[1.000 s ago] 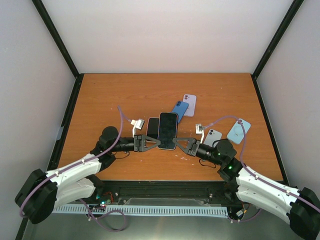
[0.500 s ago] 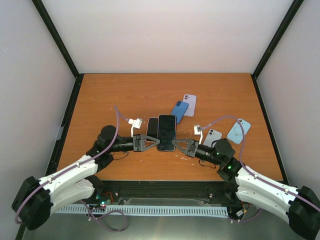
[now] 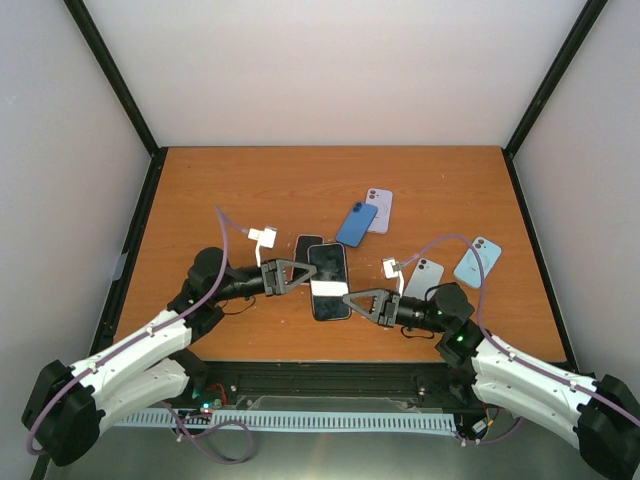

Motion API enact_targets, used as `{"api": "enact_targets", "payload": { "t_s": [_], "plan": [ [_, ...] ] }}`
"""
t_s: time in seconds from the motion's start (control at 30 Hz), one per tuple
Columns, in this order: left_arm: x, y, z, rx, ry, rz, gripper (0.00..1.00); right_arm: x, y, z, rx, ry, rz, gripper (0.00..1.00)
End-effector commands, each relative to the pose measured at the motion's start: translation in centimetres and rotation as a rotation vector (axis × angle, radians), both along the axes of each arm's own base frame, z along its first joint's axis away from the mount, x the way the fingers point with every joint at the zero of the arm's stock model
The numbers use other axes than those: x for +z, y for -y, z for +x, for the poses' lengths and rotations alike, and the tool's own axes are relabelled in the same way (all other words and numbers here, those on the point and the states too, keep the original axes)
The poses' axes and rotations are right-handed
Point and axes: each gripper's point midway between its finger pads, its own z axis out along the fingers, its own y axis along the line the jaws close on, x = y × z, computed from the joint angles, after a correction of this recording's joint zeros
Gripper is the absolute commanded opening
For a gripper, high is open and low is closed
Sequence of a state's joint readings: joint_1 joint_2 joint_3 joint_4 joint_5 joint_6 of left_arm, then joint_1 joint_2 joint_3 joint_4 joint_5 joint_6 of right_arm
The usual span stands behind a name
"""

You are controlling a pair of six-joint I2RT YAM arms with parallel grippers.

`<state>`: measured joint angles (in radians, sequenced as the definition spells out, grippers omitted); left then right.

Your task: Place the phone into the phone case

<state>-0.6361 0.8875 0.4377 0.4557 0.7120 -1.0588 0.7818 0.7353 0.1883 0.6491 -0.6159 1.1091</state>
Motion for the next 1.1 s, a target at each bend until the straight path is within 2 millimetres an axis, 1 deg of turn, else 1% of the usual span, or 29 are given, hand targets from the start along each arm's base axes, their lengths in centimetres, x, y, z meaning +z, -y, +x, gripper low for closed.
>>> {"api": "enact_targets", "payload": {
  "t_s": [0.0, 0.13, 0.17, 0.3, 0.37, 0.47, 0.5, 0.6, 0.67, 0.8, 0.97, 1.0, 1.07],
  "plan": [
    [4.0, -0.3, 0.5, 0.035, 0.107, -0.081, 0.24, 2.6, 0.2, -1.4, 0.052, 0.118, 0.075, 0.03],
    [4.1, -0.3, 0.5, 0.03, 0.117, -0.083, 0.03, 2.2, 0.2, -1.4, 0.052, 0.112, 0.056, 0.03],
    [4.0, -0.2, 0.5, 0.027, 0.119, -0.081, 0.01, 2.1, 0.2, -1.4, 0.05, 0.112, 0.053, 0.03],
    [4.1, 0.0, 0.1, -0.009, 0.135, -0.075, 0.0, 2.4, 0.4, -1.4, 0.043, 0.115, 0.054, 0.04],
    [4.1, 0.2, -0.2, -0.027, 0.141, -0.068, 0.0, 2.4, 0.4, -1.1, 0.027, 0.107, 0.045, 0.06],
    [4.2, 0.3, -0.8, -0.065, 0.161, -0.057, 0.0, 2.7, 0.5, -0.5, -0.008, 0.094, 0.038, 0.23],
    [4.3, 0.4, -1.0, -0.081, 0.168, -0.052, 0.0, 2.7, 0.6, -0.3, -0.024, 0.084, 0.032, 0.27],
    [4.3, 0.5, -1.7, -0.126, 0.186, -0.038, 0.0, 3.4, 0.7, 0.5, -0.07, 0.079, 0.023, 0.37],
    [4.0, 0.6, -2.1, -0.153, 0.188, -0.028, 0.0, 3.8, 0.8, 1.1, -0.1, 0.079, 0.014, 0.39],
    [3.6, 0.6, -2.7, -0.186, 0.183, -0.021, 0.0, 4.9, 0.8, 1.8, -0.136, 0.094, 0.024, 0.39],
    [2.9, 0.8, -2.9, -0.205, 0.171, -0.018, 0.0, 5.8, 0.6, 2.7, -0.167, 0.104, 0.025, 0.33],
    [2.8, 0.8, -2.8, -0.207, 0.167, -0.015, 0.0, 5.8, 0.5, 2.8, -0.171, 0.105, 0.021, 0.3],
    [2.4, 0.9, -2.7, -0.207, 0.155, -0.01, 0.0, 5.8, 0.3, 3.0, -0.174, 0.11, 0.017, 0.17]
  ]
}}
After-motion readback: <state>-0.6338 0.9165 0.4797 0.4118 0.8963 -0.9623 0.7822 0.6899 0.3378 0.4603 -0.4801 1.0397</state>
